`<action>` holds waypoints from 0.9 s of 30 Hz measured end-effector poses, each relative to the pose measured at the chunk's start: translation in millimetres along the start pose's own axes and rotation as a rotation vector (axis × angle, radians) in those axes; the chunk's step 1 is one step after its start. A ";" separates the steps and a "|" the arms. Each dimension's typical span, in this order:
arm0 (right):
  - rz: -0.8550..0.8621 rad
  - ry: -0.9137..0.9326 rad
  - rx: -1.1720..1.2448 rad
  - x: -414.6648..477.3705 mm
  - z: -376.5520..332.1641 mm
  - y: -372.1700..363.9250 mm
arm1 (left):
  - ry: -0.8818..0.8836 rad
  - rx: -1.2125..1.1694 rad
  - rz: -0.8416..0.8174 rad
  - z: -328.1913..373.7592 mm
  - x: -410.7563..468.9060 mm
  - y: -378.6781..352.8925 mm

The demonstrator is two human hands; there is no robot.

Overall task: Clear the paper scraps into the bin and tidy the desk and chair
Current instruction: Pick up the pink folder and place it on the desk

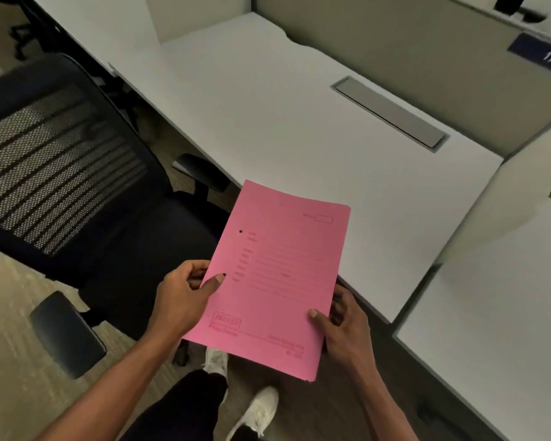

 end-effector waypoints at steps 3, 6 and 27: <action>0.003 0.006 -0.002 9.0 -9.0 1.8 | -0.013 0.007 0.001 14.1 7.6 2.6; 0.011 0.005 -0.008 23.8 -19.7 0.4 | -0.018 0.001 0.002 27.2 21.6 5.9; 0.246 0.091 0.024 213.0 -150.8 -35.9 | -0.148 -0.025 -0.161 147.4 268.3 16.6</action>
Point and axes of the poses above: each hand's wrist, its own x-axis towards the middle knuckle, its own y-axis out of the back of the hand, z = x × y, the point moved 10 cm from there along x, towards the middle knuckle, and after that the axes turned 9 degrees about x, right-handed, at the moved point
